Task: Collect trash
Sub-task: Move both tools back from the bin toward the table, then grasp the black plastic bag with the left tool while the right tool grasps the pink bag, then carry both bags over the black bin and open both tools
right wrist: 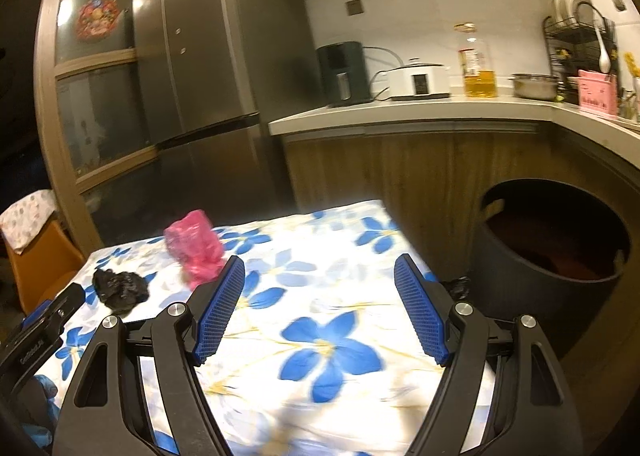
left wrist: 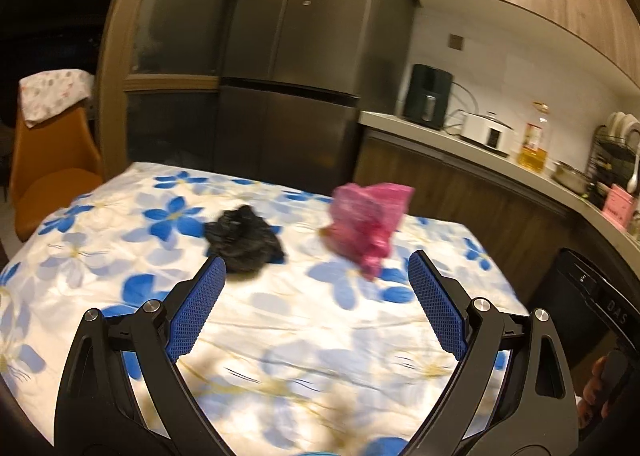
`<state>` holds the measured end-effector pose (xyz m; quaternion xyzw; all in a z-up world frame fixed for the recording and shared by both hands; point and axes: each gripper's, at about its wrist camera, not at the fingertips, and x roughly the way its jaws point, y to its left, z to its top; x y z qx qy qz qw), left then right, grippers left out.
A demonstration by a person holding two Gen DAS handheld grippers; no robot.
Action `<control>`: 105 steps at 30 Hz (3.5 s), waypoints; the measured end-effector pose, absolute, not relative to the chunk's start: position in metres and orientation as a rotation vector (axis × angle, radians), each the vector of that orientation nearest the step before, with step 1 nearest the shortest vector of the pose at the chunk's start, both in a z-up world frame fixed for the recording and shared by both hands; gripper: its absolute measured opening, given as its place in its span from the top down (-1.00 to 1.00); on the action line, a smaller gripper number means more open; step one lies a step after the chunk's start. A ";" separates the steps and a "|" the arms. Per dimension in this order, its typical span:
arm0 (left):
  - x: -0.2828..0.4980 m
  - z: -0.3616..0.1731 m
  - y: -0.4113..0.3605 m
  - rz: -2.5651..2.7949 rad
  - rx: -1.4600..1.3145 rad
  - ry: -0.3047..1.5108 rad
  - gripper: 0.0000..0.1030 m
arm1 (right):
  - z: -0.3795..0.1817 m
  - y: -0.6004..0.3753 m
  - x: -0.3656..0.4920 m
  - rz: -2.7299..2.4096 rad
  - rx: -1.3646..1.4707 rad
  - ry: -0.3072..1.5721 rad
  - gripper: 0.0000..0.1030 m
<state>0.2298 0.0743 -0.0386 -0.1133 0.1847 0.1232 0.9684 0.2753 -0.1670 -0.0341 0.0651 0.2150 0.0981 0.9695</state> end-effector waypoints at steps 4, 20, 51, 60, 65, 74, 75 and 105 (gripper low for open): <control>0.239 -0.041 0.093 0.296 -0.228 0.376 -0.76 | -0.038 -0.143 0.283 0.237 0.120 0.444 -0.47; 0.310 -0.061 0.140 0.403 -0.217 0.473 -0.64 | -0.051 -0.073 0.324 0.316 0.111 0.473 -0.46; 0.326 -0.086 0.157 0.328 -0.314 0.577 0.80 | -0.084 -0.002 0.402 0.413 0.064 0.600 0.54; 0.321 -0.082 0.156 0.322 -0.319 0.564 0.88 | -0.074 -0.010 0.383 0.454 0.064 0.572 0.85; 0.311 -0.071 0.145 0.304 -0.280 0.546 0.89 | -0.060 -0.033 0.359 0.464 0.093 0.551 0.85; 0.284 -0.050 0.114 0.267 -0.240 0.514 0.90 | -0.044 -0.078 0.318 0.440 0.114 0.528 0.85; 0.281 -0.048 0.110 0.263 -0.240 0.512 0.90 | -0.043 -0.082 0.316 0.436 0.115 0.526 0.85; 0.268 -0.007 -0.071 -0.005 -0.099 0.452 0.89 | -0.007 -0.251 0.245 0.179 0.178 0.397 0.85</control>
